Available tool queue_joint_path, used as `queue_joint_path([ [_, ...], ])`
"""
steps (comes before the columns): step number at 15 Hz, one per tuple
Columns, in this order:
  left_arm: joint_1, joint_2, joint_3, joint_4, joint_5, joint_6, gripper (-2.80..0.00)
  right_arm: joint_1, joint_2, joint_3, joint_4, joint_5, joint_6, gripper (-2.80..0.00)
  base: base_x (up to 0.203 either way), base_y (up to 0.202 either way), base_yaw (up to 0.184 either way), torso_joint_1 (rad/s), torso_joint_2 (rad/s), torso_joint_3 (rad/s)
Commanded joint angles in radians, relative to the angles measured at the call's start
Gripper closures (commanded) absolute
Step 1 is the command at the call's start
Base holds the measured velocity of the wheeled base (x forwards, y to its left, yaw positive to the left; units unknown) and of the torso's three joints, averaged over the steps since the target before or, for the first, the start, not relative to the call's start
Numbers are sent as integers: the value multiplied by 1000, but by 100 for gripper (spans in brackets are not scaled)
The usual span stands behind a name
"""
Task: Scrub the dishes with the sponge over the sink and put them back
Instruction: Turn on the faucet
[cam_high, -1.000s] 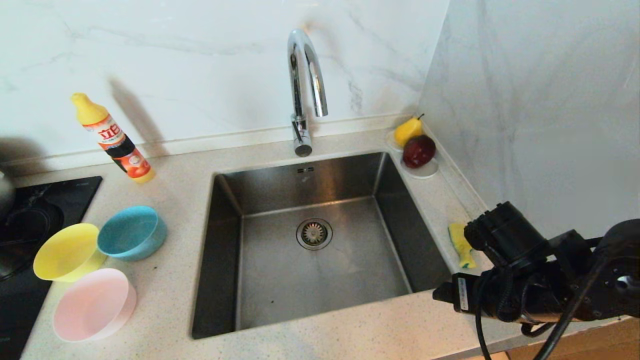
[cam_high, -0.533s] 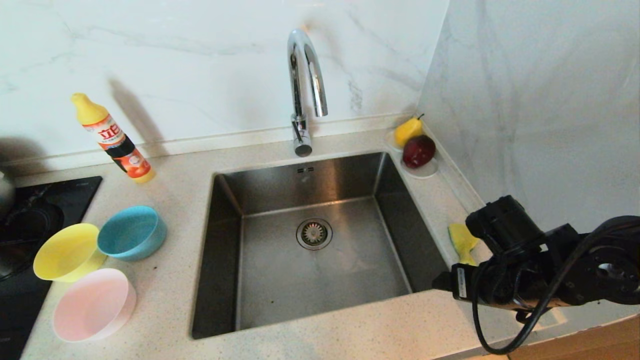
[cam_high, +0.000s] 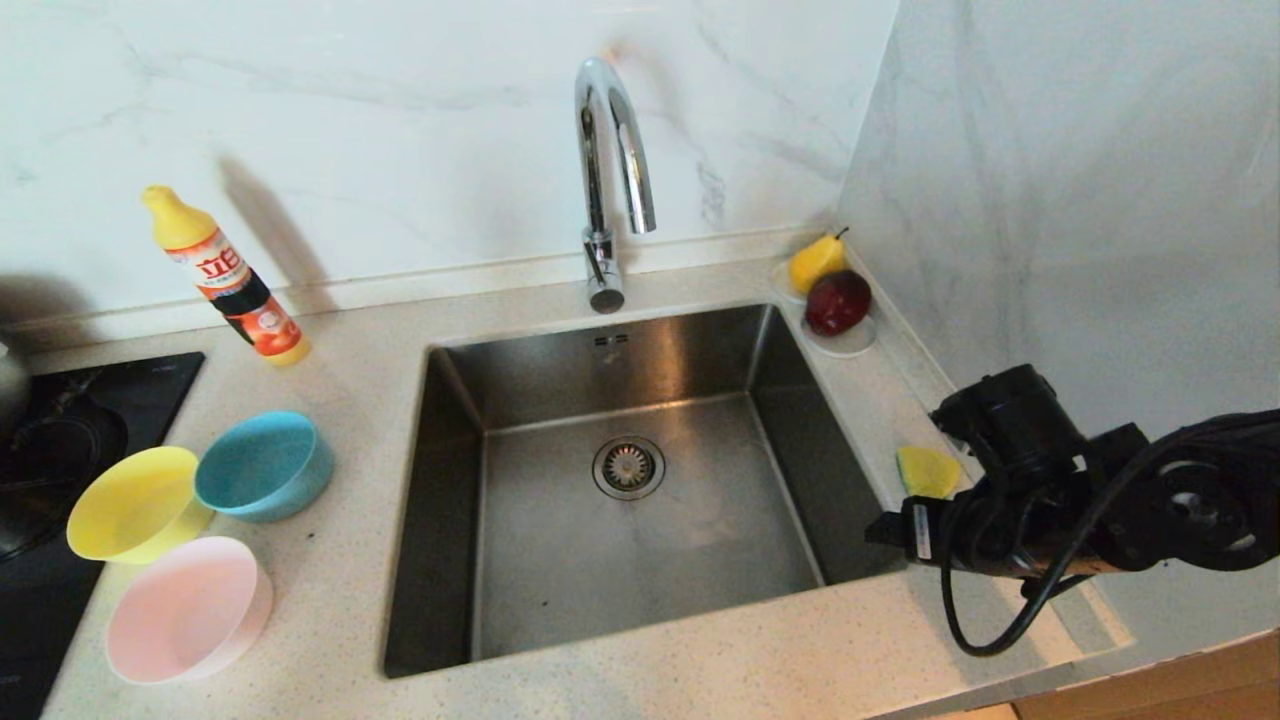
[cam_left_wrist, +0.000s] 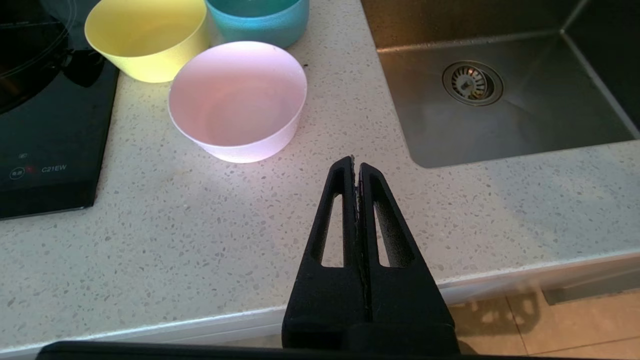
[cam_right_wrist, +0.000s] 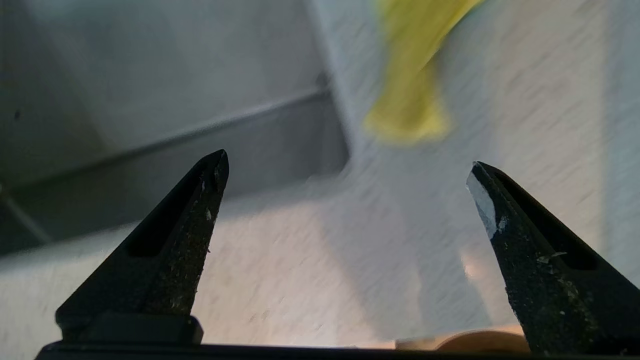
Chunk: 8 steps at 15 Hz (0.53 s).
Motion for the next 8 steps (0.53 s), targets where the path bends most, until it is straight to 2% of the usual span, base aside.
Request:
queue_joint_path([
  [1, 0, 2, 0, 0, 0, 1, 0, -31, 11, -32, 3, 5, -10, -280, 0, 0, 0, 0, 0, 0],
  [8, 0, 2, 0, 0, 0, 1, 0, -32, 61, -71, 7, 13, -6, -280, 0, 0, 0, 0, 0, 0],
])
